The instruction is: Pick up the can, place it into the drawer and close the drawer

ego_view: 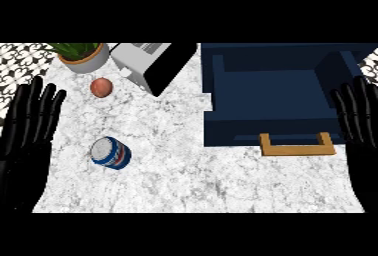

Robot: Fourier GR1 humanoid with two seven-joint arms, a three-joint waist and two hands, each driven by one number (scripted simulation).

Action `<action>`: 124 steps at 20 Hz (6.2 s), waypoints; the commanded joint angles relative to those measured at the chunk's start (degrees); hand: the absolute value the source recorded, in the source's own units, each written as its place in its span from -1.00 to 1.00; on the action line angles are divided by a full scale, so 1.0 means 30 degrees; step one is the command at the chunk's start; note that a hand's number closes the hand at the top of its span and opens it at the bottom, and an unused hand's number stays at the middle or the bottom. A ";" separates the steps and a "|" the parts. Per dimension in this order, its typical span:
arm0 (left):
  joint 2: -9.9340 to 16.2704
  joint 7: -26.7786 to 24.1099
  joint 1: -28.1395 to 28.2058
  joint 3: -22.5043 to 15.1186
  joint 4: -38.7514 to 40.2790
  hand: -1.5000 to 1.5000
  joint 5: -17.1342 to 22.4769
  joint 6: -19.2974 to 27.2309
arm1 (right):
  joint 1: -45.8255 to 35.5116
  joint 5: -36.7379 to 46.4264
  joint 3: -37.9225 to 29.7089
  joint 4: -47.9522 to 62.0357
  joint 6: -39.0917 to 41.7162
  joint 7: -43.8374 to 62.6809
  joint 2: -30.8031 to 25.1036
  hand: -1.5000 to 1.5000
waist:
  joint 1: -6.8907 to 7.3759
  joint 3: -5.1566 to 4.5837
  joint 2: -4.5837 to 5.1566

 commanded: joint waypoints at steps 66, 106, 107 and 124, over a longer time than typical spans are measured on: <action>0.0565 -0.4214 0.1383 0.2747 1.2220 -1.00 -0.0699 -0.4083 | 0.4950 -0.1137 -0.4702 0.1940 0.3575 -0.0625 0.1257 -1.00 | 0.0105 -0.0686 -0.0549; 0.0917 -0.9053 -0.2526 0.3420 2.2213 -1.00 -0.1171 -0.3206 | 0.4877 -0.0984 -0.4731 -0.0933 0.3686 0.1796 0.2145 -1.00 | 0.0095 -0.0686 -0.0557; 0.1753 -0.9547 -0.4688 0.4188 2.4709 -1.00 -0.1115 -0.3394 | 0.6053 -0.0148 -0.3764 0.0901 0.3420 -0.1057 0.2586 -1.00 | 0.0001 -0.0689 -0.0533; 0.1470 -1.1008 -0.5636 0.3294 2.6665 1.00 -0.1055 -0.4110 | 0.5340 -0.2232 -0.5417 -0.1362 0.4296 0.1763 0.2090 -1.00 | 0.0045 -0.0690 -0.0549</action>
